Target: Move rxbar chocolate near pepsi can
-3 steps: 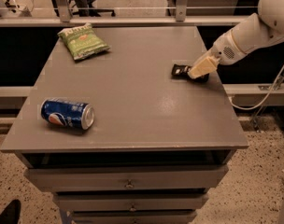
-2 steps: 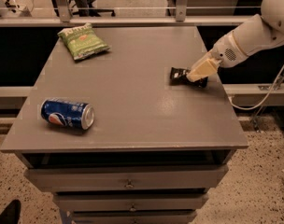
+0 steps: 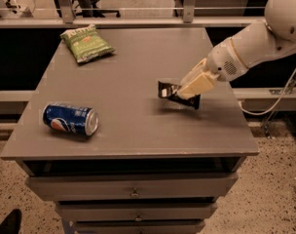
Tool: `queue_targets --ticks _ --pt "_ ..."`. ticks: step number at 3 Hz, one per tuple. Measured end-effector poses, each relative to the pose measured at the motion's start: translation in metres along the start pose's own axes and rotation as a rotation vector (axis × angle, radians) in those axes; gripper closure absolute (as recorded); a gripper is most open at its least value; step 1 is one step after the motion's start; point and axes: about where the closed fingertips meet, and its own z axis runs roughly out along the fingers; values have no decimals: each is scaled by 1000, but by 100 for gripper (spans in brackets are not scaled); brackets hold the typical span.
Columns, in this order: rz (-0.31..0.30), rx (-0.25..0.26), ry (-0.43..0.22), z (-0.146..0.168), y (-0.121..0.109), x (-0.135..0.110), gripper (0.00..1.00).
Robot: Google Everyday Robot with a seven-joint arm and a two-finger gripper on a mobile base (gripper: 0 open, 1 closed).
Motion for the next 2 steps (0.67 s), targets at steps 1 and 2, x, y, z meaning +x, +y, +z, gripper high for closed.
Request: queue_targets --ticks 1,2 --pt "-72 -65 -20 33 56 -24 100" --pt "-116 -127 -41 65 99 -44 100"
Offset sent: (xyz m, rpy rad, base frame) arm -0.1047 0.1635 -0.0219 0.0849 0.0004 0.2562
